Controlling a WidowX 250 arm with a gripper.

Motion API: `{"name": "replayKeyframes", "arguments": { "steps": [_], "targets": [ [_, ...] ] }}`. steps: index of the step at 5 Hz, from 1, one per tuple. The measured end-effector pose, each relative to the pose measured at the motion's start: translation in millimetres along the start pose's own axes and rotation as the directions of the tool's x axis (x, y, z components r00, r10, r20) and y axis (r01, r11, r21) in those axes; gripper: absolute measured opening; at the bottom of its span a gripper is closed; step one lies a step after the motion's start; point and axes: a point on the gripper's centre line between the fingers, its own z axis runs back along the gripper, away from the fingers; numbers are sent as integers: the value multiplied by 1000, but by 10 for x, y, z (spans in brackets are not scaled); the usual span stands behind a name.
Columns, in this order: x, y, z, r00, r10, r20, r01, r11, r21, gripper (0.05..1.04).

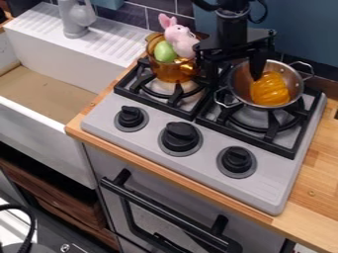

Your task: Moved the pot to the bottom left of the right burner

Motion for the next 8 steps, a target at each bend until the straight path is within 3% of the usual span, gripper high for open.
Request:
{"name": "replayKeyframes", "arguments": {
  "steps": [1,3,4,5,8],
  "targets": [
    [9,-6,-37,1000,17,-11,-17,1000,1,952],
    [21,-30,-31,999,36,-6,-36,999,-17,406],
    [9,-24,-36,999,47,-18,-48,999,-17,187],
    [1,-22,-36,999,48,-23,-48,999,-21,75],
    [-144,244,121,997,27,-75,-31,998,-62,59]
  ]
}}
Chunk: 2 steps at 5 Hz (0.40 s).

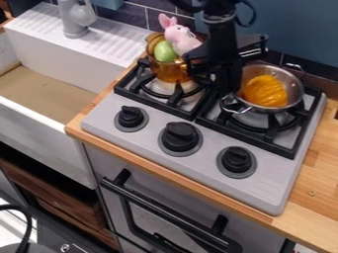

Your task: Moved the pot to the bottom left of the right burner

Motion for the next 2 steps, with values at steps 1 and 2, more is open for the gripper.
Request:
{"name": "replayKeyframes", "arguments": {
  "steps": [1,2],
  "targets": [
    [-24,112,62,1000,-16,-11,16,1000,2,60],
    [-26,201,51,999,-36,-19,36,999,13,60]
  ]
}}
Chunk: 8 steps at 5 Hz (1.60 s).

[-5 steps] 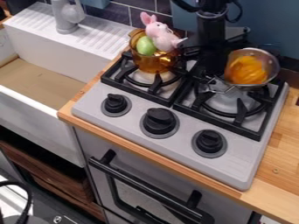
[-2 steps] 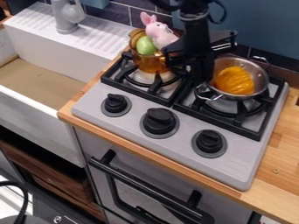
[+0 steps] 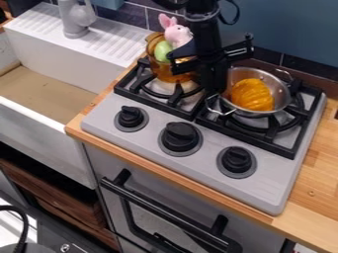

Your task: Moved the pot to the bottom left of the right burner

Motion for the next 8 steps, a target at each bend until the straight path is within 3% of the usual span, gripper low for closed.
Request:
{"name": "replayKeyframes", "arguments": {
  "steps": [2,5,7,8],
  "targets": [
    [-112,201,10,997,-75,14,74,997,19,60],
    [-246,403,31,988,-152,-17,153,988,30,60],
    [-310,465,39,991,-136,-9,136,990,48,74],
    [-256,422,91,996,-91,11,90,994,63,225]
  ]
}}
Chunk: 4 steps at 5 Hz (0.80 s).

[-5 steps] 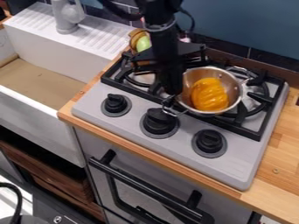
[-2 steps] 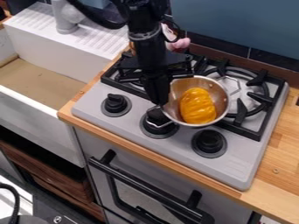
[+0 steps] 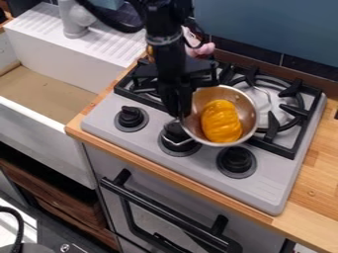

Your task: Moved the pot to the bottom left of the right burner

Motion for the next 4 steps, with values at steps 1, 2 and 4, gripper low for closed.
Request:
{"name": "replayKeyframes", "arguments": {
  "steps": [1,2,4],
  "targets": [
    [79,-30,25,998,53,19,-53,998,19,452],
    [140,-57,74,994,98,38,-99,995,21,745],
    [274,-145,277,972,218,88,-216,976,-25,994]
  ]
}}
